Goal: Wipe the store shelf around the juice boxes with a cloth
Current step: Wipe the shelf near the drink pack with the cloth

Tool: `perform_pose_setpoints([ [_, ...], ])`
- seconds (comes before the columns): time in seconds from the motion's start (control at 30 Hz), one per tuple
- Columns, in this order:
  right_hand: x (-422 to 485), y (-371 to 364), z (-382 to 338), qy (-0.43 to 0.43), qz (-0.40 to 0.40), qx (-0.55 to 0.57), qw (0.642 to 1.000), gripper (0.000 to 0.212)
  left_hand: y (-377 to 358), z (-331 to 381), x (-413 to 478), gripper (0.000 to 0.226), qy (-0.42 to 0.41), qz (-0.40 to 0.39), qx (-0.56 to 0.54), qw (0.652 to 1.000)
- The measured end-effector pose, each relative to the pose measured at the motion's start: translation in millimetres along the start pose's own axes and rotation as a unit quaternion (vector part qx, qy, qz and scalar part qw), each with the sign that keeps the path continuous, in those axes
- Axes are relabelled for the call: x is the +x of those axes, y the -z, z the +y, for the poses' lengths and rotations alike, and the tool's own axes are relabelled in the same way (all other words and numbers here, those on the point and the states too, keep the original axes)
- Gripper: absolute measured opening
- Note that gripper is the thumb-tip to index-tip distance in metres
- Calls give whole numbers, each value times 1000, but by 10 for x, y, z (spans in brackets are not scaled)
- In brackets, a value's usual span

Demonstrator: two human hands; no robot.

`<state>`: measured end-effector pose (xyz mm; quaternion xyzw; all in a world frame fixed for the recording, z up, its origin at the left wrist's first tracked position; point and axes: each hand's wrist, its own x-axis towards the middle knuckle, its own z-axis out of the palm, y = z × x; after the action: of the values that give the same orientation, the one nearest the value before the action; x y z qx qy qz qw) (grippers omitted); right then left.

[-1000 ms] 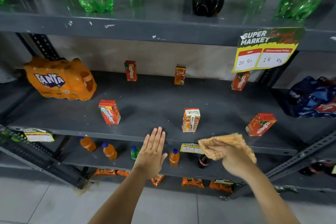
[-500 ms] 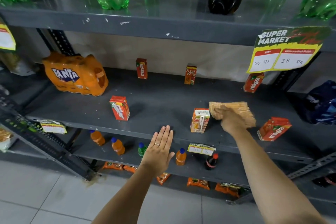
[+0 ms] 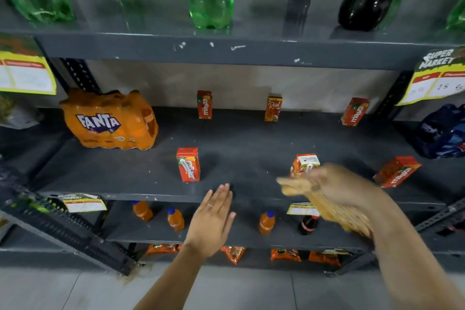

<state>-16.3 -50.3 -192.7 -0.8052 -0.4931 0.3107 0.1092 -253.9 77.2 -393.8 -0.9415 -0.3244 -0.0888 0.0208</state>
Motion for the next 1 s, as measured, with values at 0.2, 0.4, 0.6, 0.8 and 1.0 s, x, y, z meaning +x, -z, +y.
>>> perform_pose_setpoints([
  [0.2,1522,109,-1211,43,113,48,992,28,-18,-383,156,75,-37,-59,20,997],
  [0.4,2100,-420,-1138,18,94,-169,981,52,-77,-432,135,86,-54,-35,2,998],
  [0.6,1872,-1081,-818,2,96,-140,985,50,-105,-426,131,95,-57,-42,-13,997],
  [0.8,1267,-1382,-410,47,66,-118,990,64,-72,-414,109,100,-45,-49,-6,998],
  [1.0,1861,-441,-586,20,161,10,987,33,-35,-405,113,99,-45,-62,1,997],
])
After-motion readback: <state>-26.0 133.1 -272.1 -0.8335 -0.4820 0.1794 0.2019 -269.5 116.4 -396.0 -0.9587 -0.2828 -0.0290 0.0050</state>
